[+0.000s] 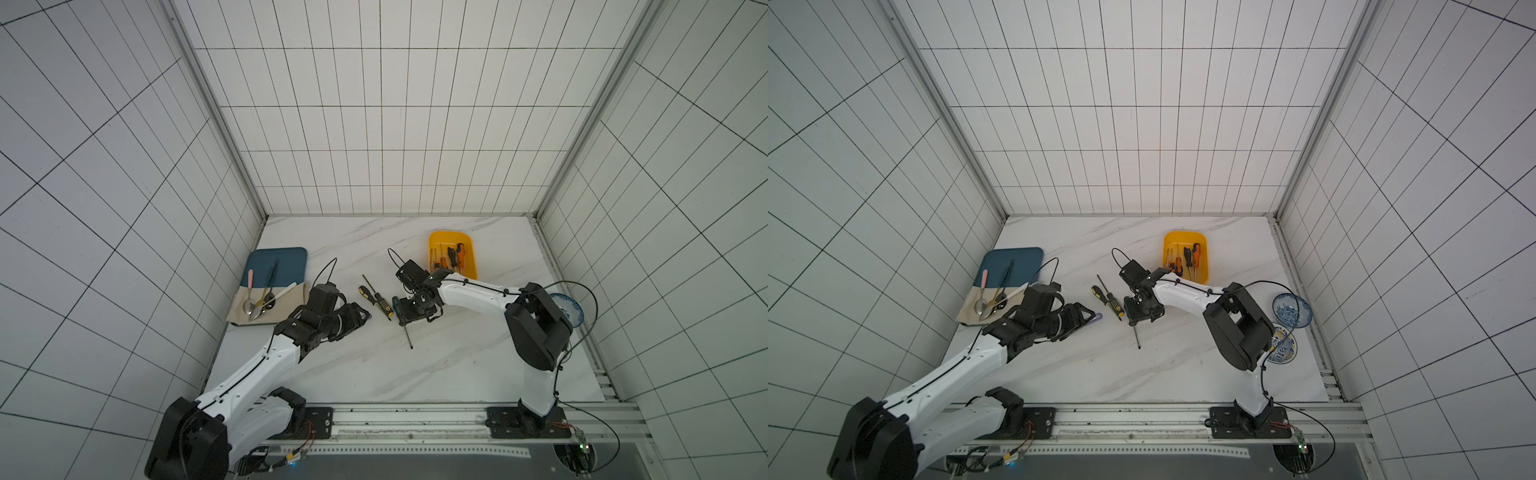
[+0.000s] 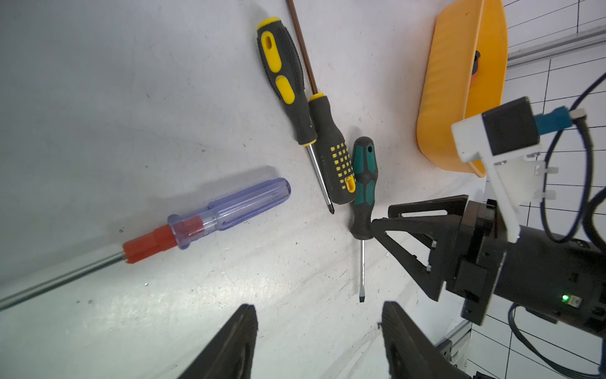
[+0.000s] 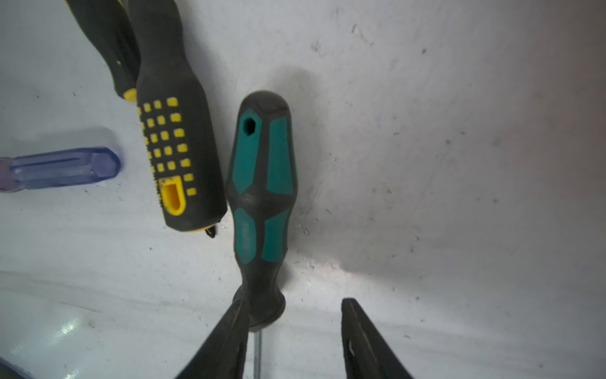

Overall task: Put the screwdriver on the desktop into the storage box
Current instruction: Pick up the screwdriver from the center of the board.

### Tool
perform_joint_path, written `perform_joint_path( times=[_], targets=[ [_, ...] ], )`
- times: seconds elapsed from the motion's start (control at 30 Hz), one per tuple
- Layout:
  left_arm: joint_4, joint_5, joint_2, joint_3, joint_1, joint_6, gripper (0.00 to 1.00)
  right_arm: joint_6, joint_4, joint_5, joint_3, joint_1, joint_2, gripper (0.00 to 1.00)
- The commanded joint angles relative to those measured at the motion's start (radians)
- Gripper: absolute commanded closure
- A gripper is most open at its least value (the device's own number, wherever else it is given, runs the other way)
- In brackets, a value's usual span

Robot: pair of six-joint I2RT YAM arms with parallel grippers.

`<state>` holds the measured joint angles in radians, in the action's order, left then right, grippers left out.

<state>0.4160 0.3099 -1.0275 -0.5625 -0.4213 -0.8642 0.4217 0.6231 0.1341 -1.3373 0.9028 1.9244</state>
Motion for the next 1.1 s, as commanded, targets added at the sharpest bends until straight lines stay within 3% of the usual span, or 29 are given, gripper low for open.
perform_joint_path(
  times=[0.0, 0.57, 0.83, 1.07],
  targets=[
    [0.0, -0.011, 0.012, 0.009, 0.008, 0.011, 0.36, 0.002, 0.02, -0.001, -0.058, 0.018, 0.025, 0.52],
    [-0.003, -0.013, 0.014, 0.018, 0.018, 0.004, 0.36, -0.002, 0.035, -0.028, -0.094, 0.03, 0.112, 0.6],
    [-0.003, -0.013, 0.015, 0.023, 0.019, 0.001, 0.36, 0.001, 0.041, -0.088, -0.076, 0.028, 0.105, 0.76],
    [-0.008, -0.005, 0.014, 0.022, 0.019, 0.004, 0.36, 0.003, 0.035, -0.104, -0.056, 0.009, 0.052, 0.81]
  ],
)
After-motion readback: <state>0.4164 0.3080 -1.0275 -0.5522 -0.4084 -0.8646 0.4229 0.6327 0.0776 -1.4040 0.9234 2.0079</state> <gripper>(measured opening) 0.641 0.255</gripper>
